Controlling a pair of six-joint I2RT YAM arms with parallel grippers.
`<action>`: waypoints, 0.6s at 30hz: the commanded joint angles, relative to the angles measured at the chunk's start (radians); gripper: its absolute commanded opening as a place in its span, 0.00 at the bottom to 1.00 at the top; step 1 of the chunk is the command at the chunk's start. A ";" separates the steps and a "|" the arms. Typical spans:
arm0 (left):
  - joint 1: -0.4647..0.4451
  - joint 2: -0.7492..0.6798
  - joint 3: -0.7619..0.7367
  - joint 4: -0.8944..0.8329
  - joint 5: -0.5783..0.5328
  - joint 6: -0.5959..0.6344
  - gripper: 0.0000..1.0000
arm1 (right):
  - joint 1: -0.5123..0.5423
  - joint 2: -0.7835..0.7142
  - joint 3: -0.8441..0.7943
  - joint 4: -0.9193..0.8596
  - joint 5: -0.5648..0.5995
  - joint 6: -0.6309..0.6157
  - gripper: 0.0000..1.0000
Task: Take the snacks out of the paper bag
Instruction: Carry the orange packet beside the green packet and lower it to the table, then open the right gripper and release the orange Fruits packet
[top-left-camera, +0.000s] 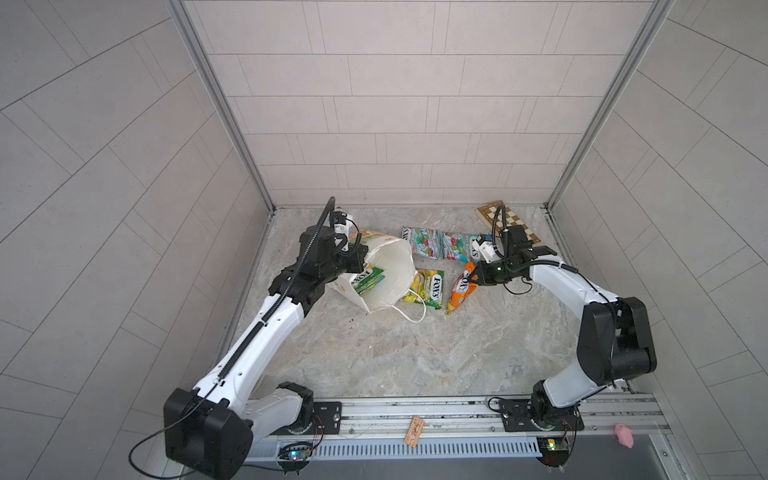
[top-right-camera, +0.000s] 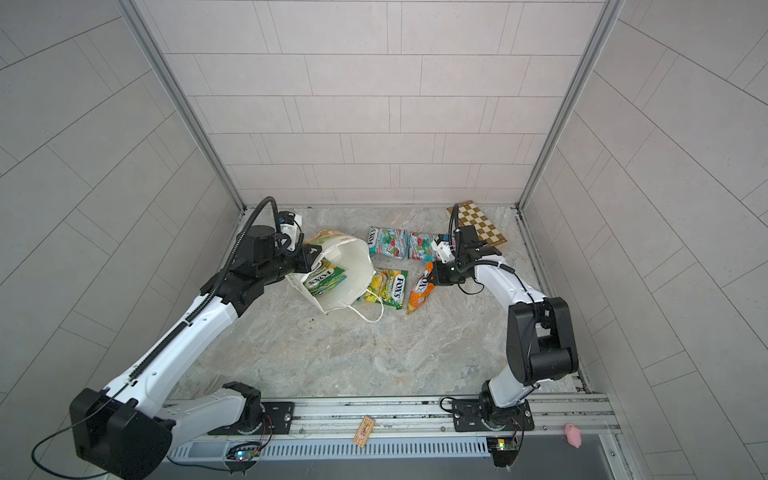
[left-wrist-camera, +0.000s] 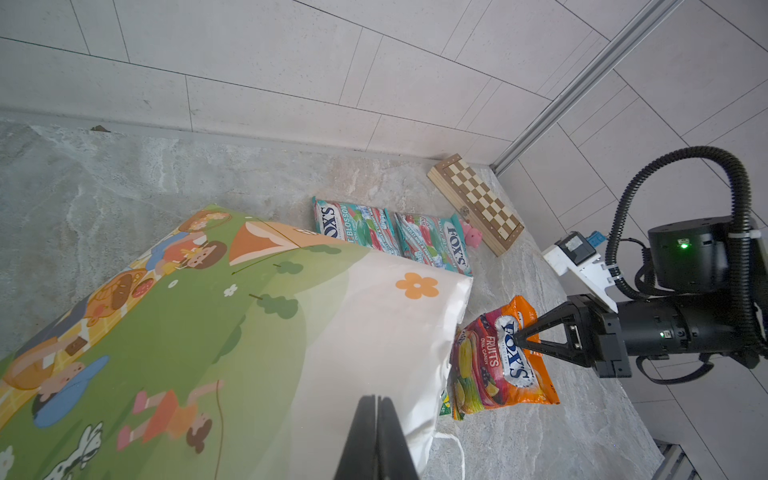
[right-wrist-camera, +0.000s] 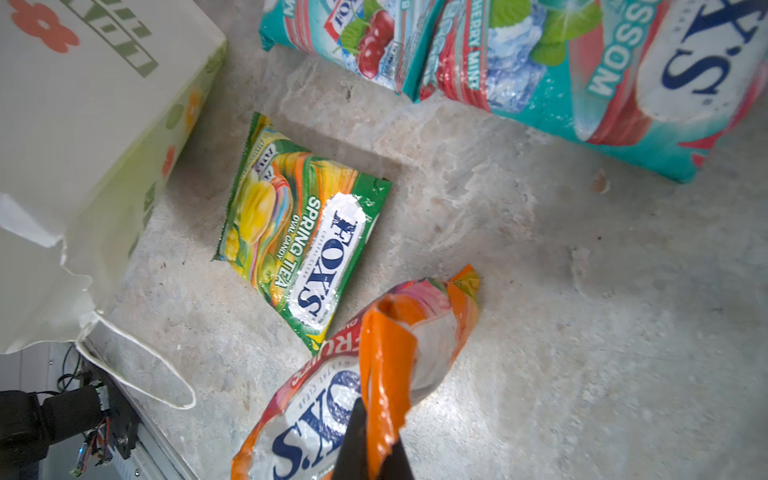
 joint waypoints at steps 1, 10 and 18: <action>0.000 0.005 0.028 -0.012 -0.006 0.009 0.00 | -0.007 0.034 0.013 -0.119 0.153 -0.062 0.00; 0.001 0.011 0.029 -0.012 -0.003 0.009 0.00 | -0.007 0.007 0.013 -0.119 0.221 -0.056 0.00; 0.001 0.007 0.028 -0.013 -0.010 0.010 0.00 | -0.008 0.023 0.022 -0.085 0.331 -0.039 0.00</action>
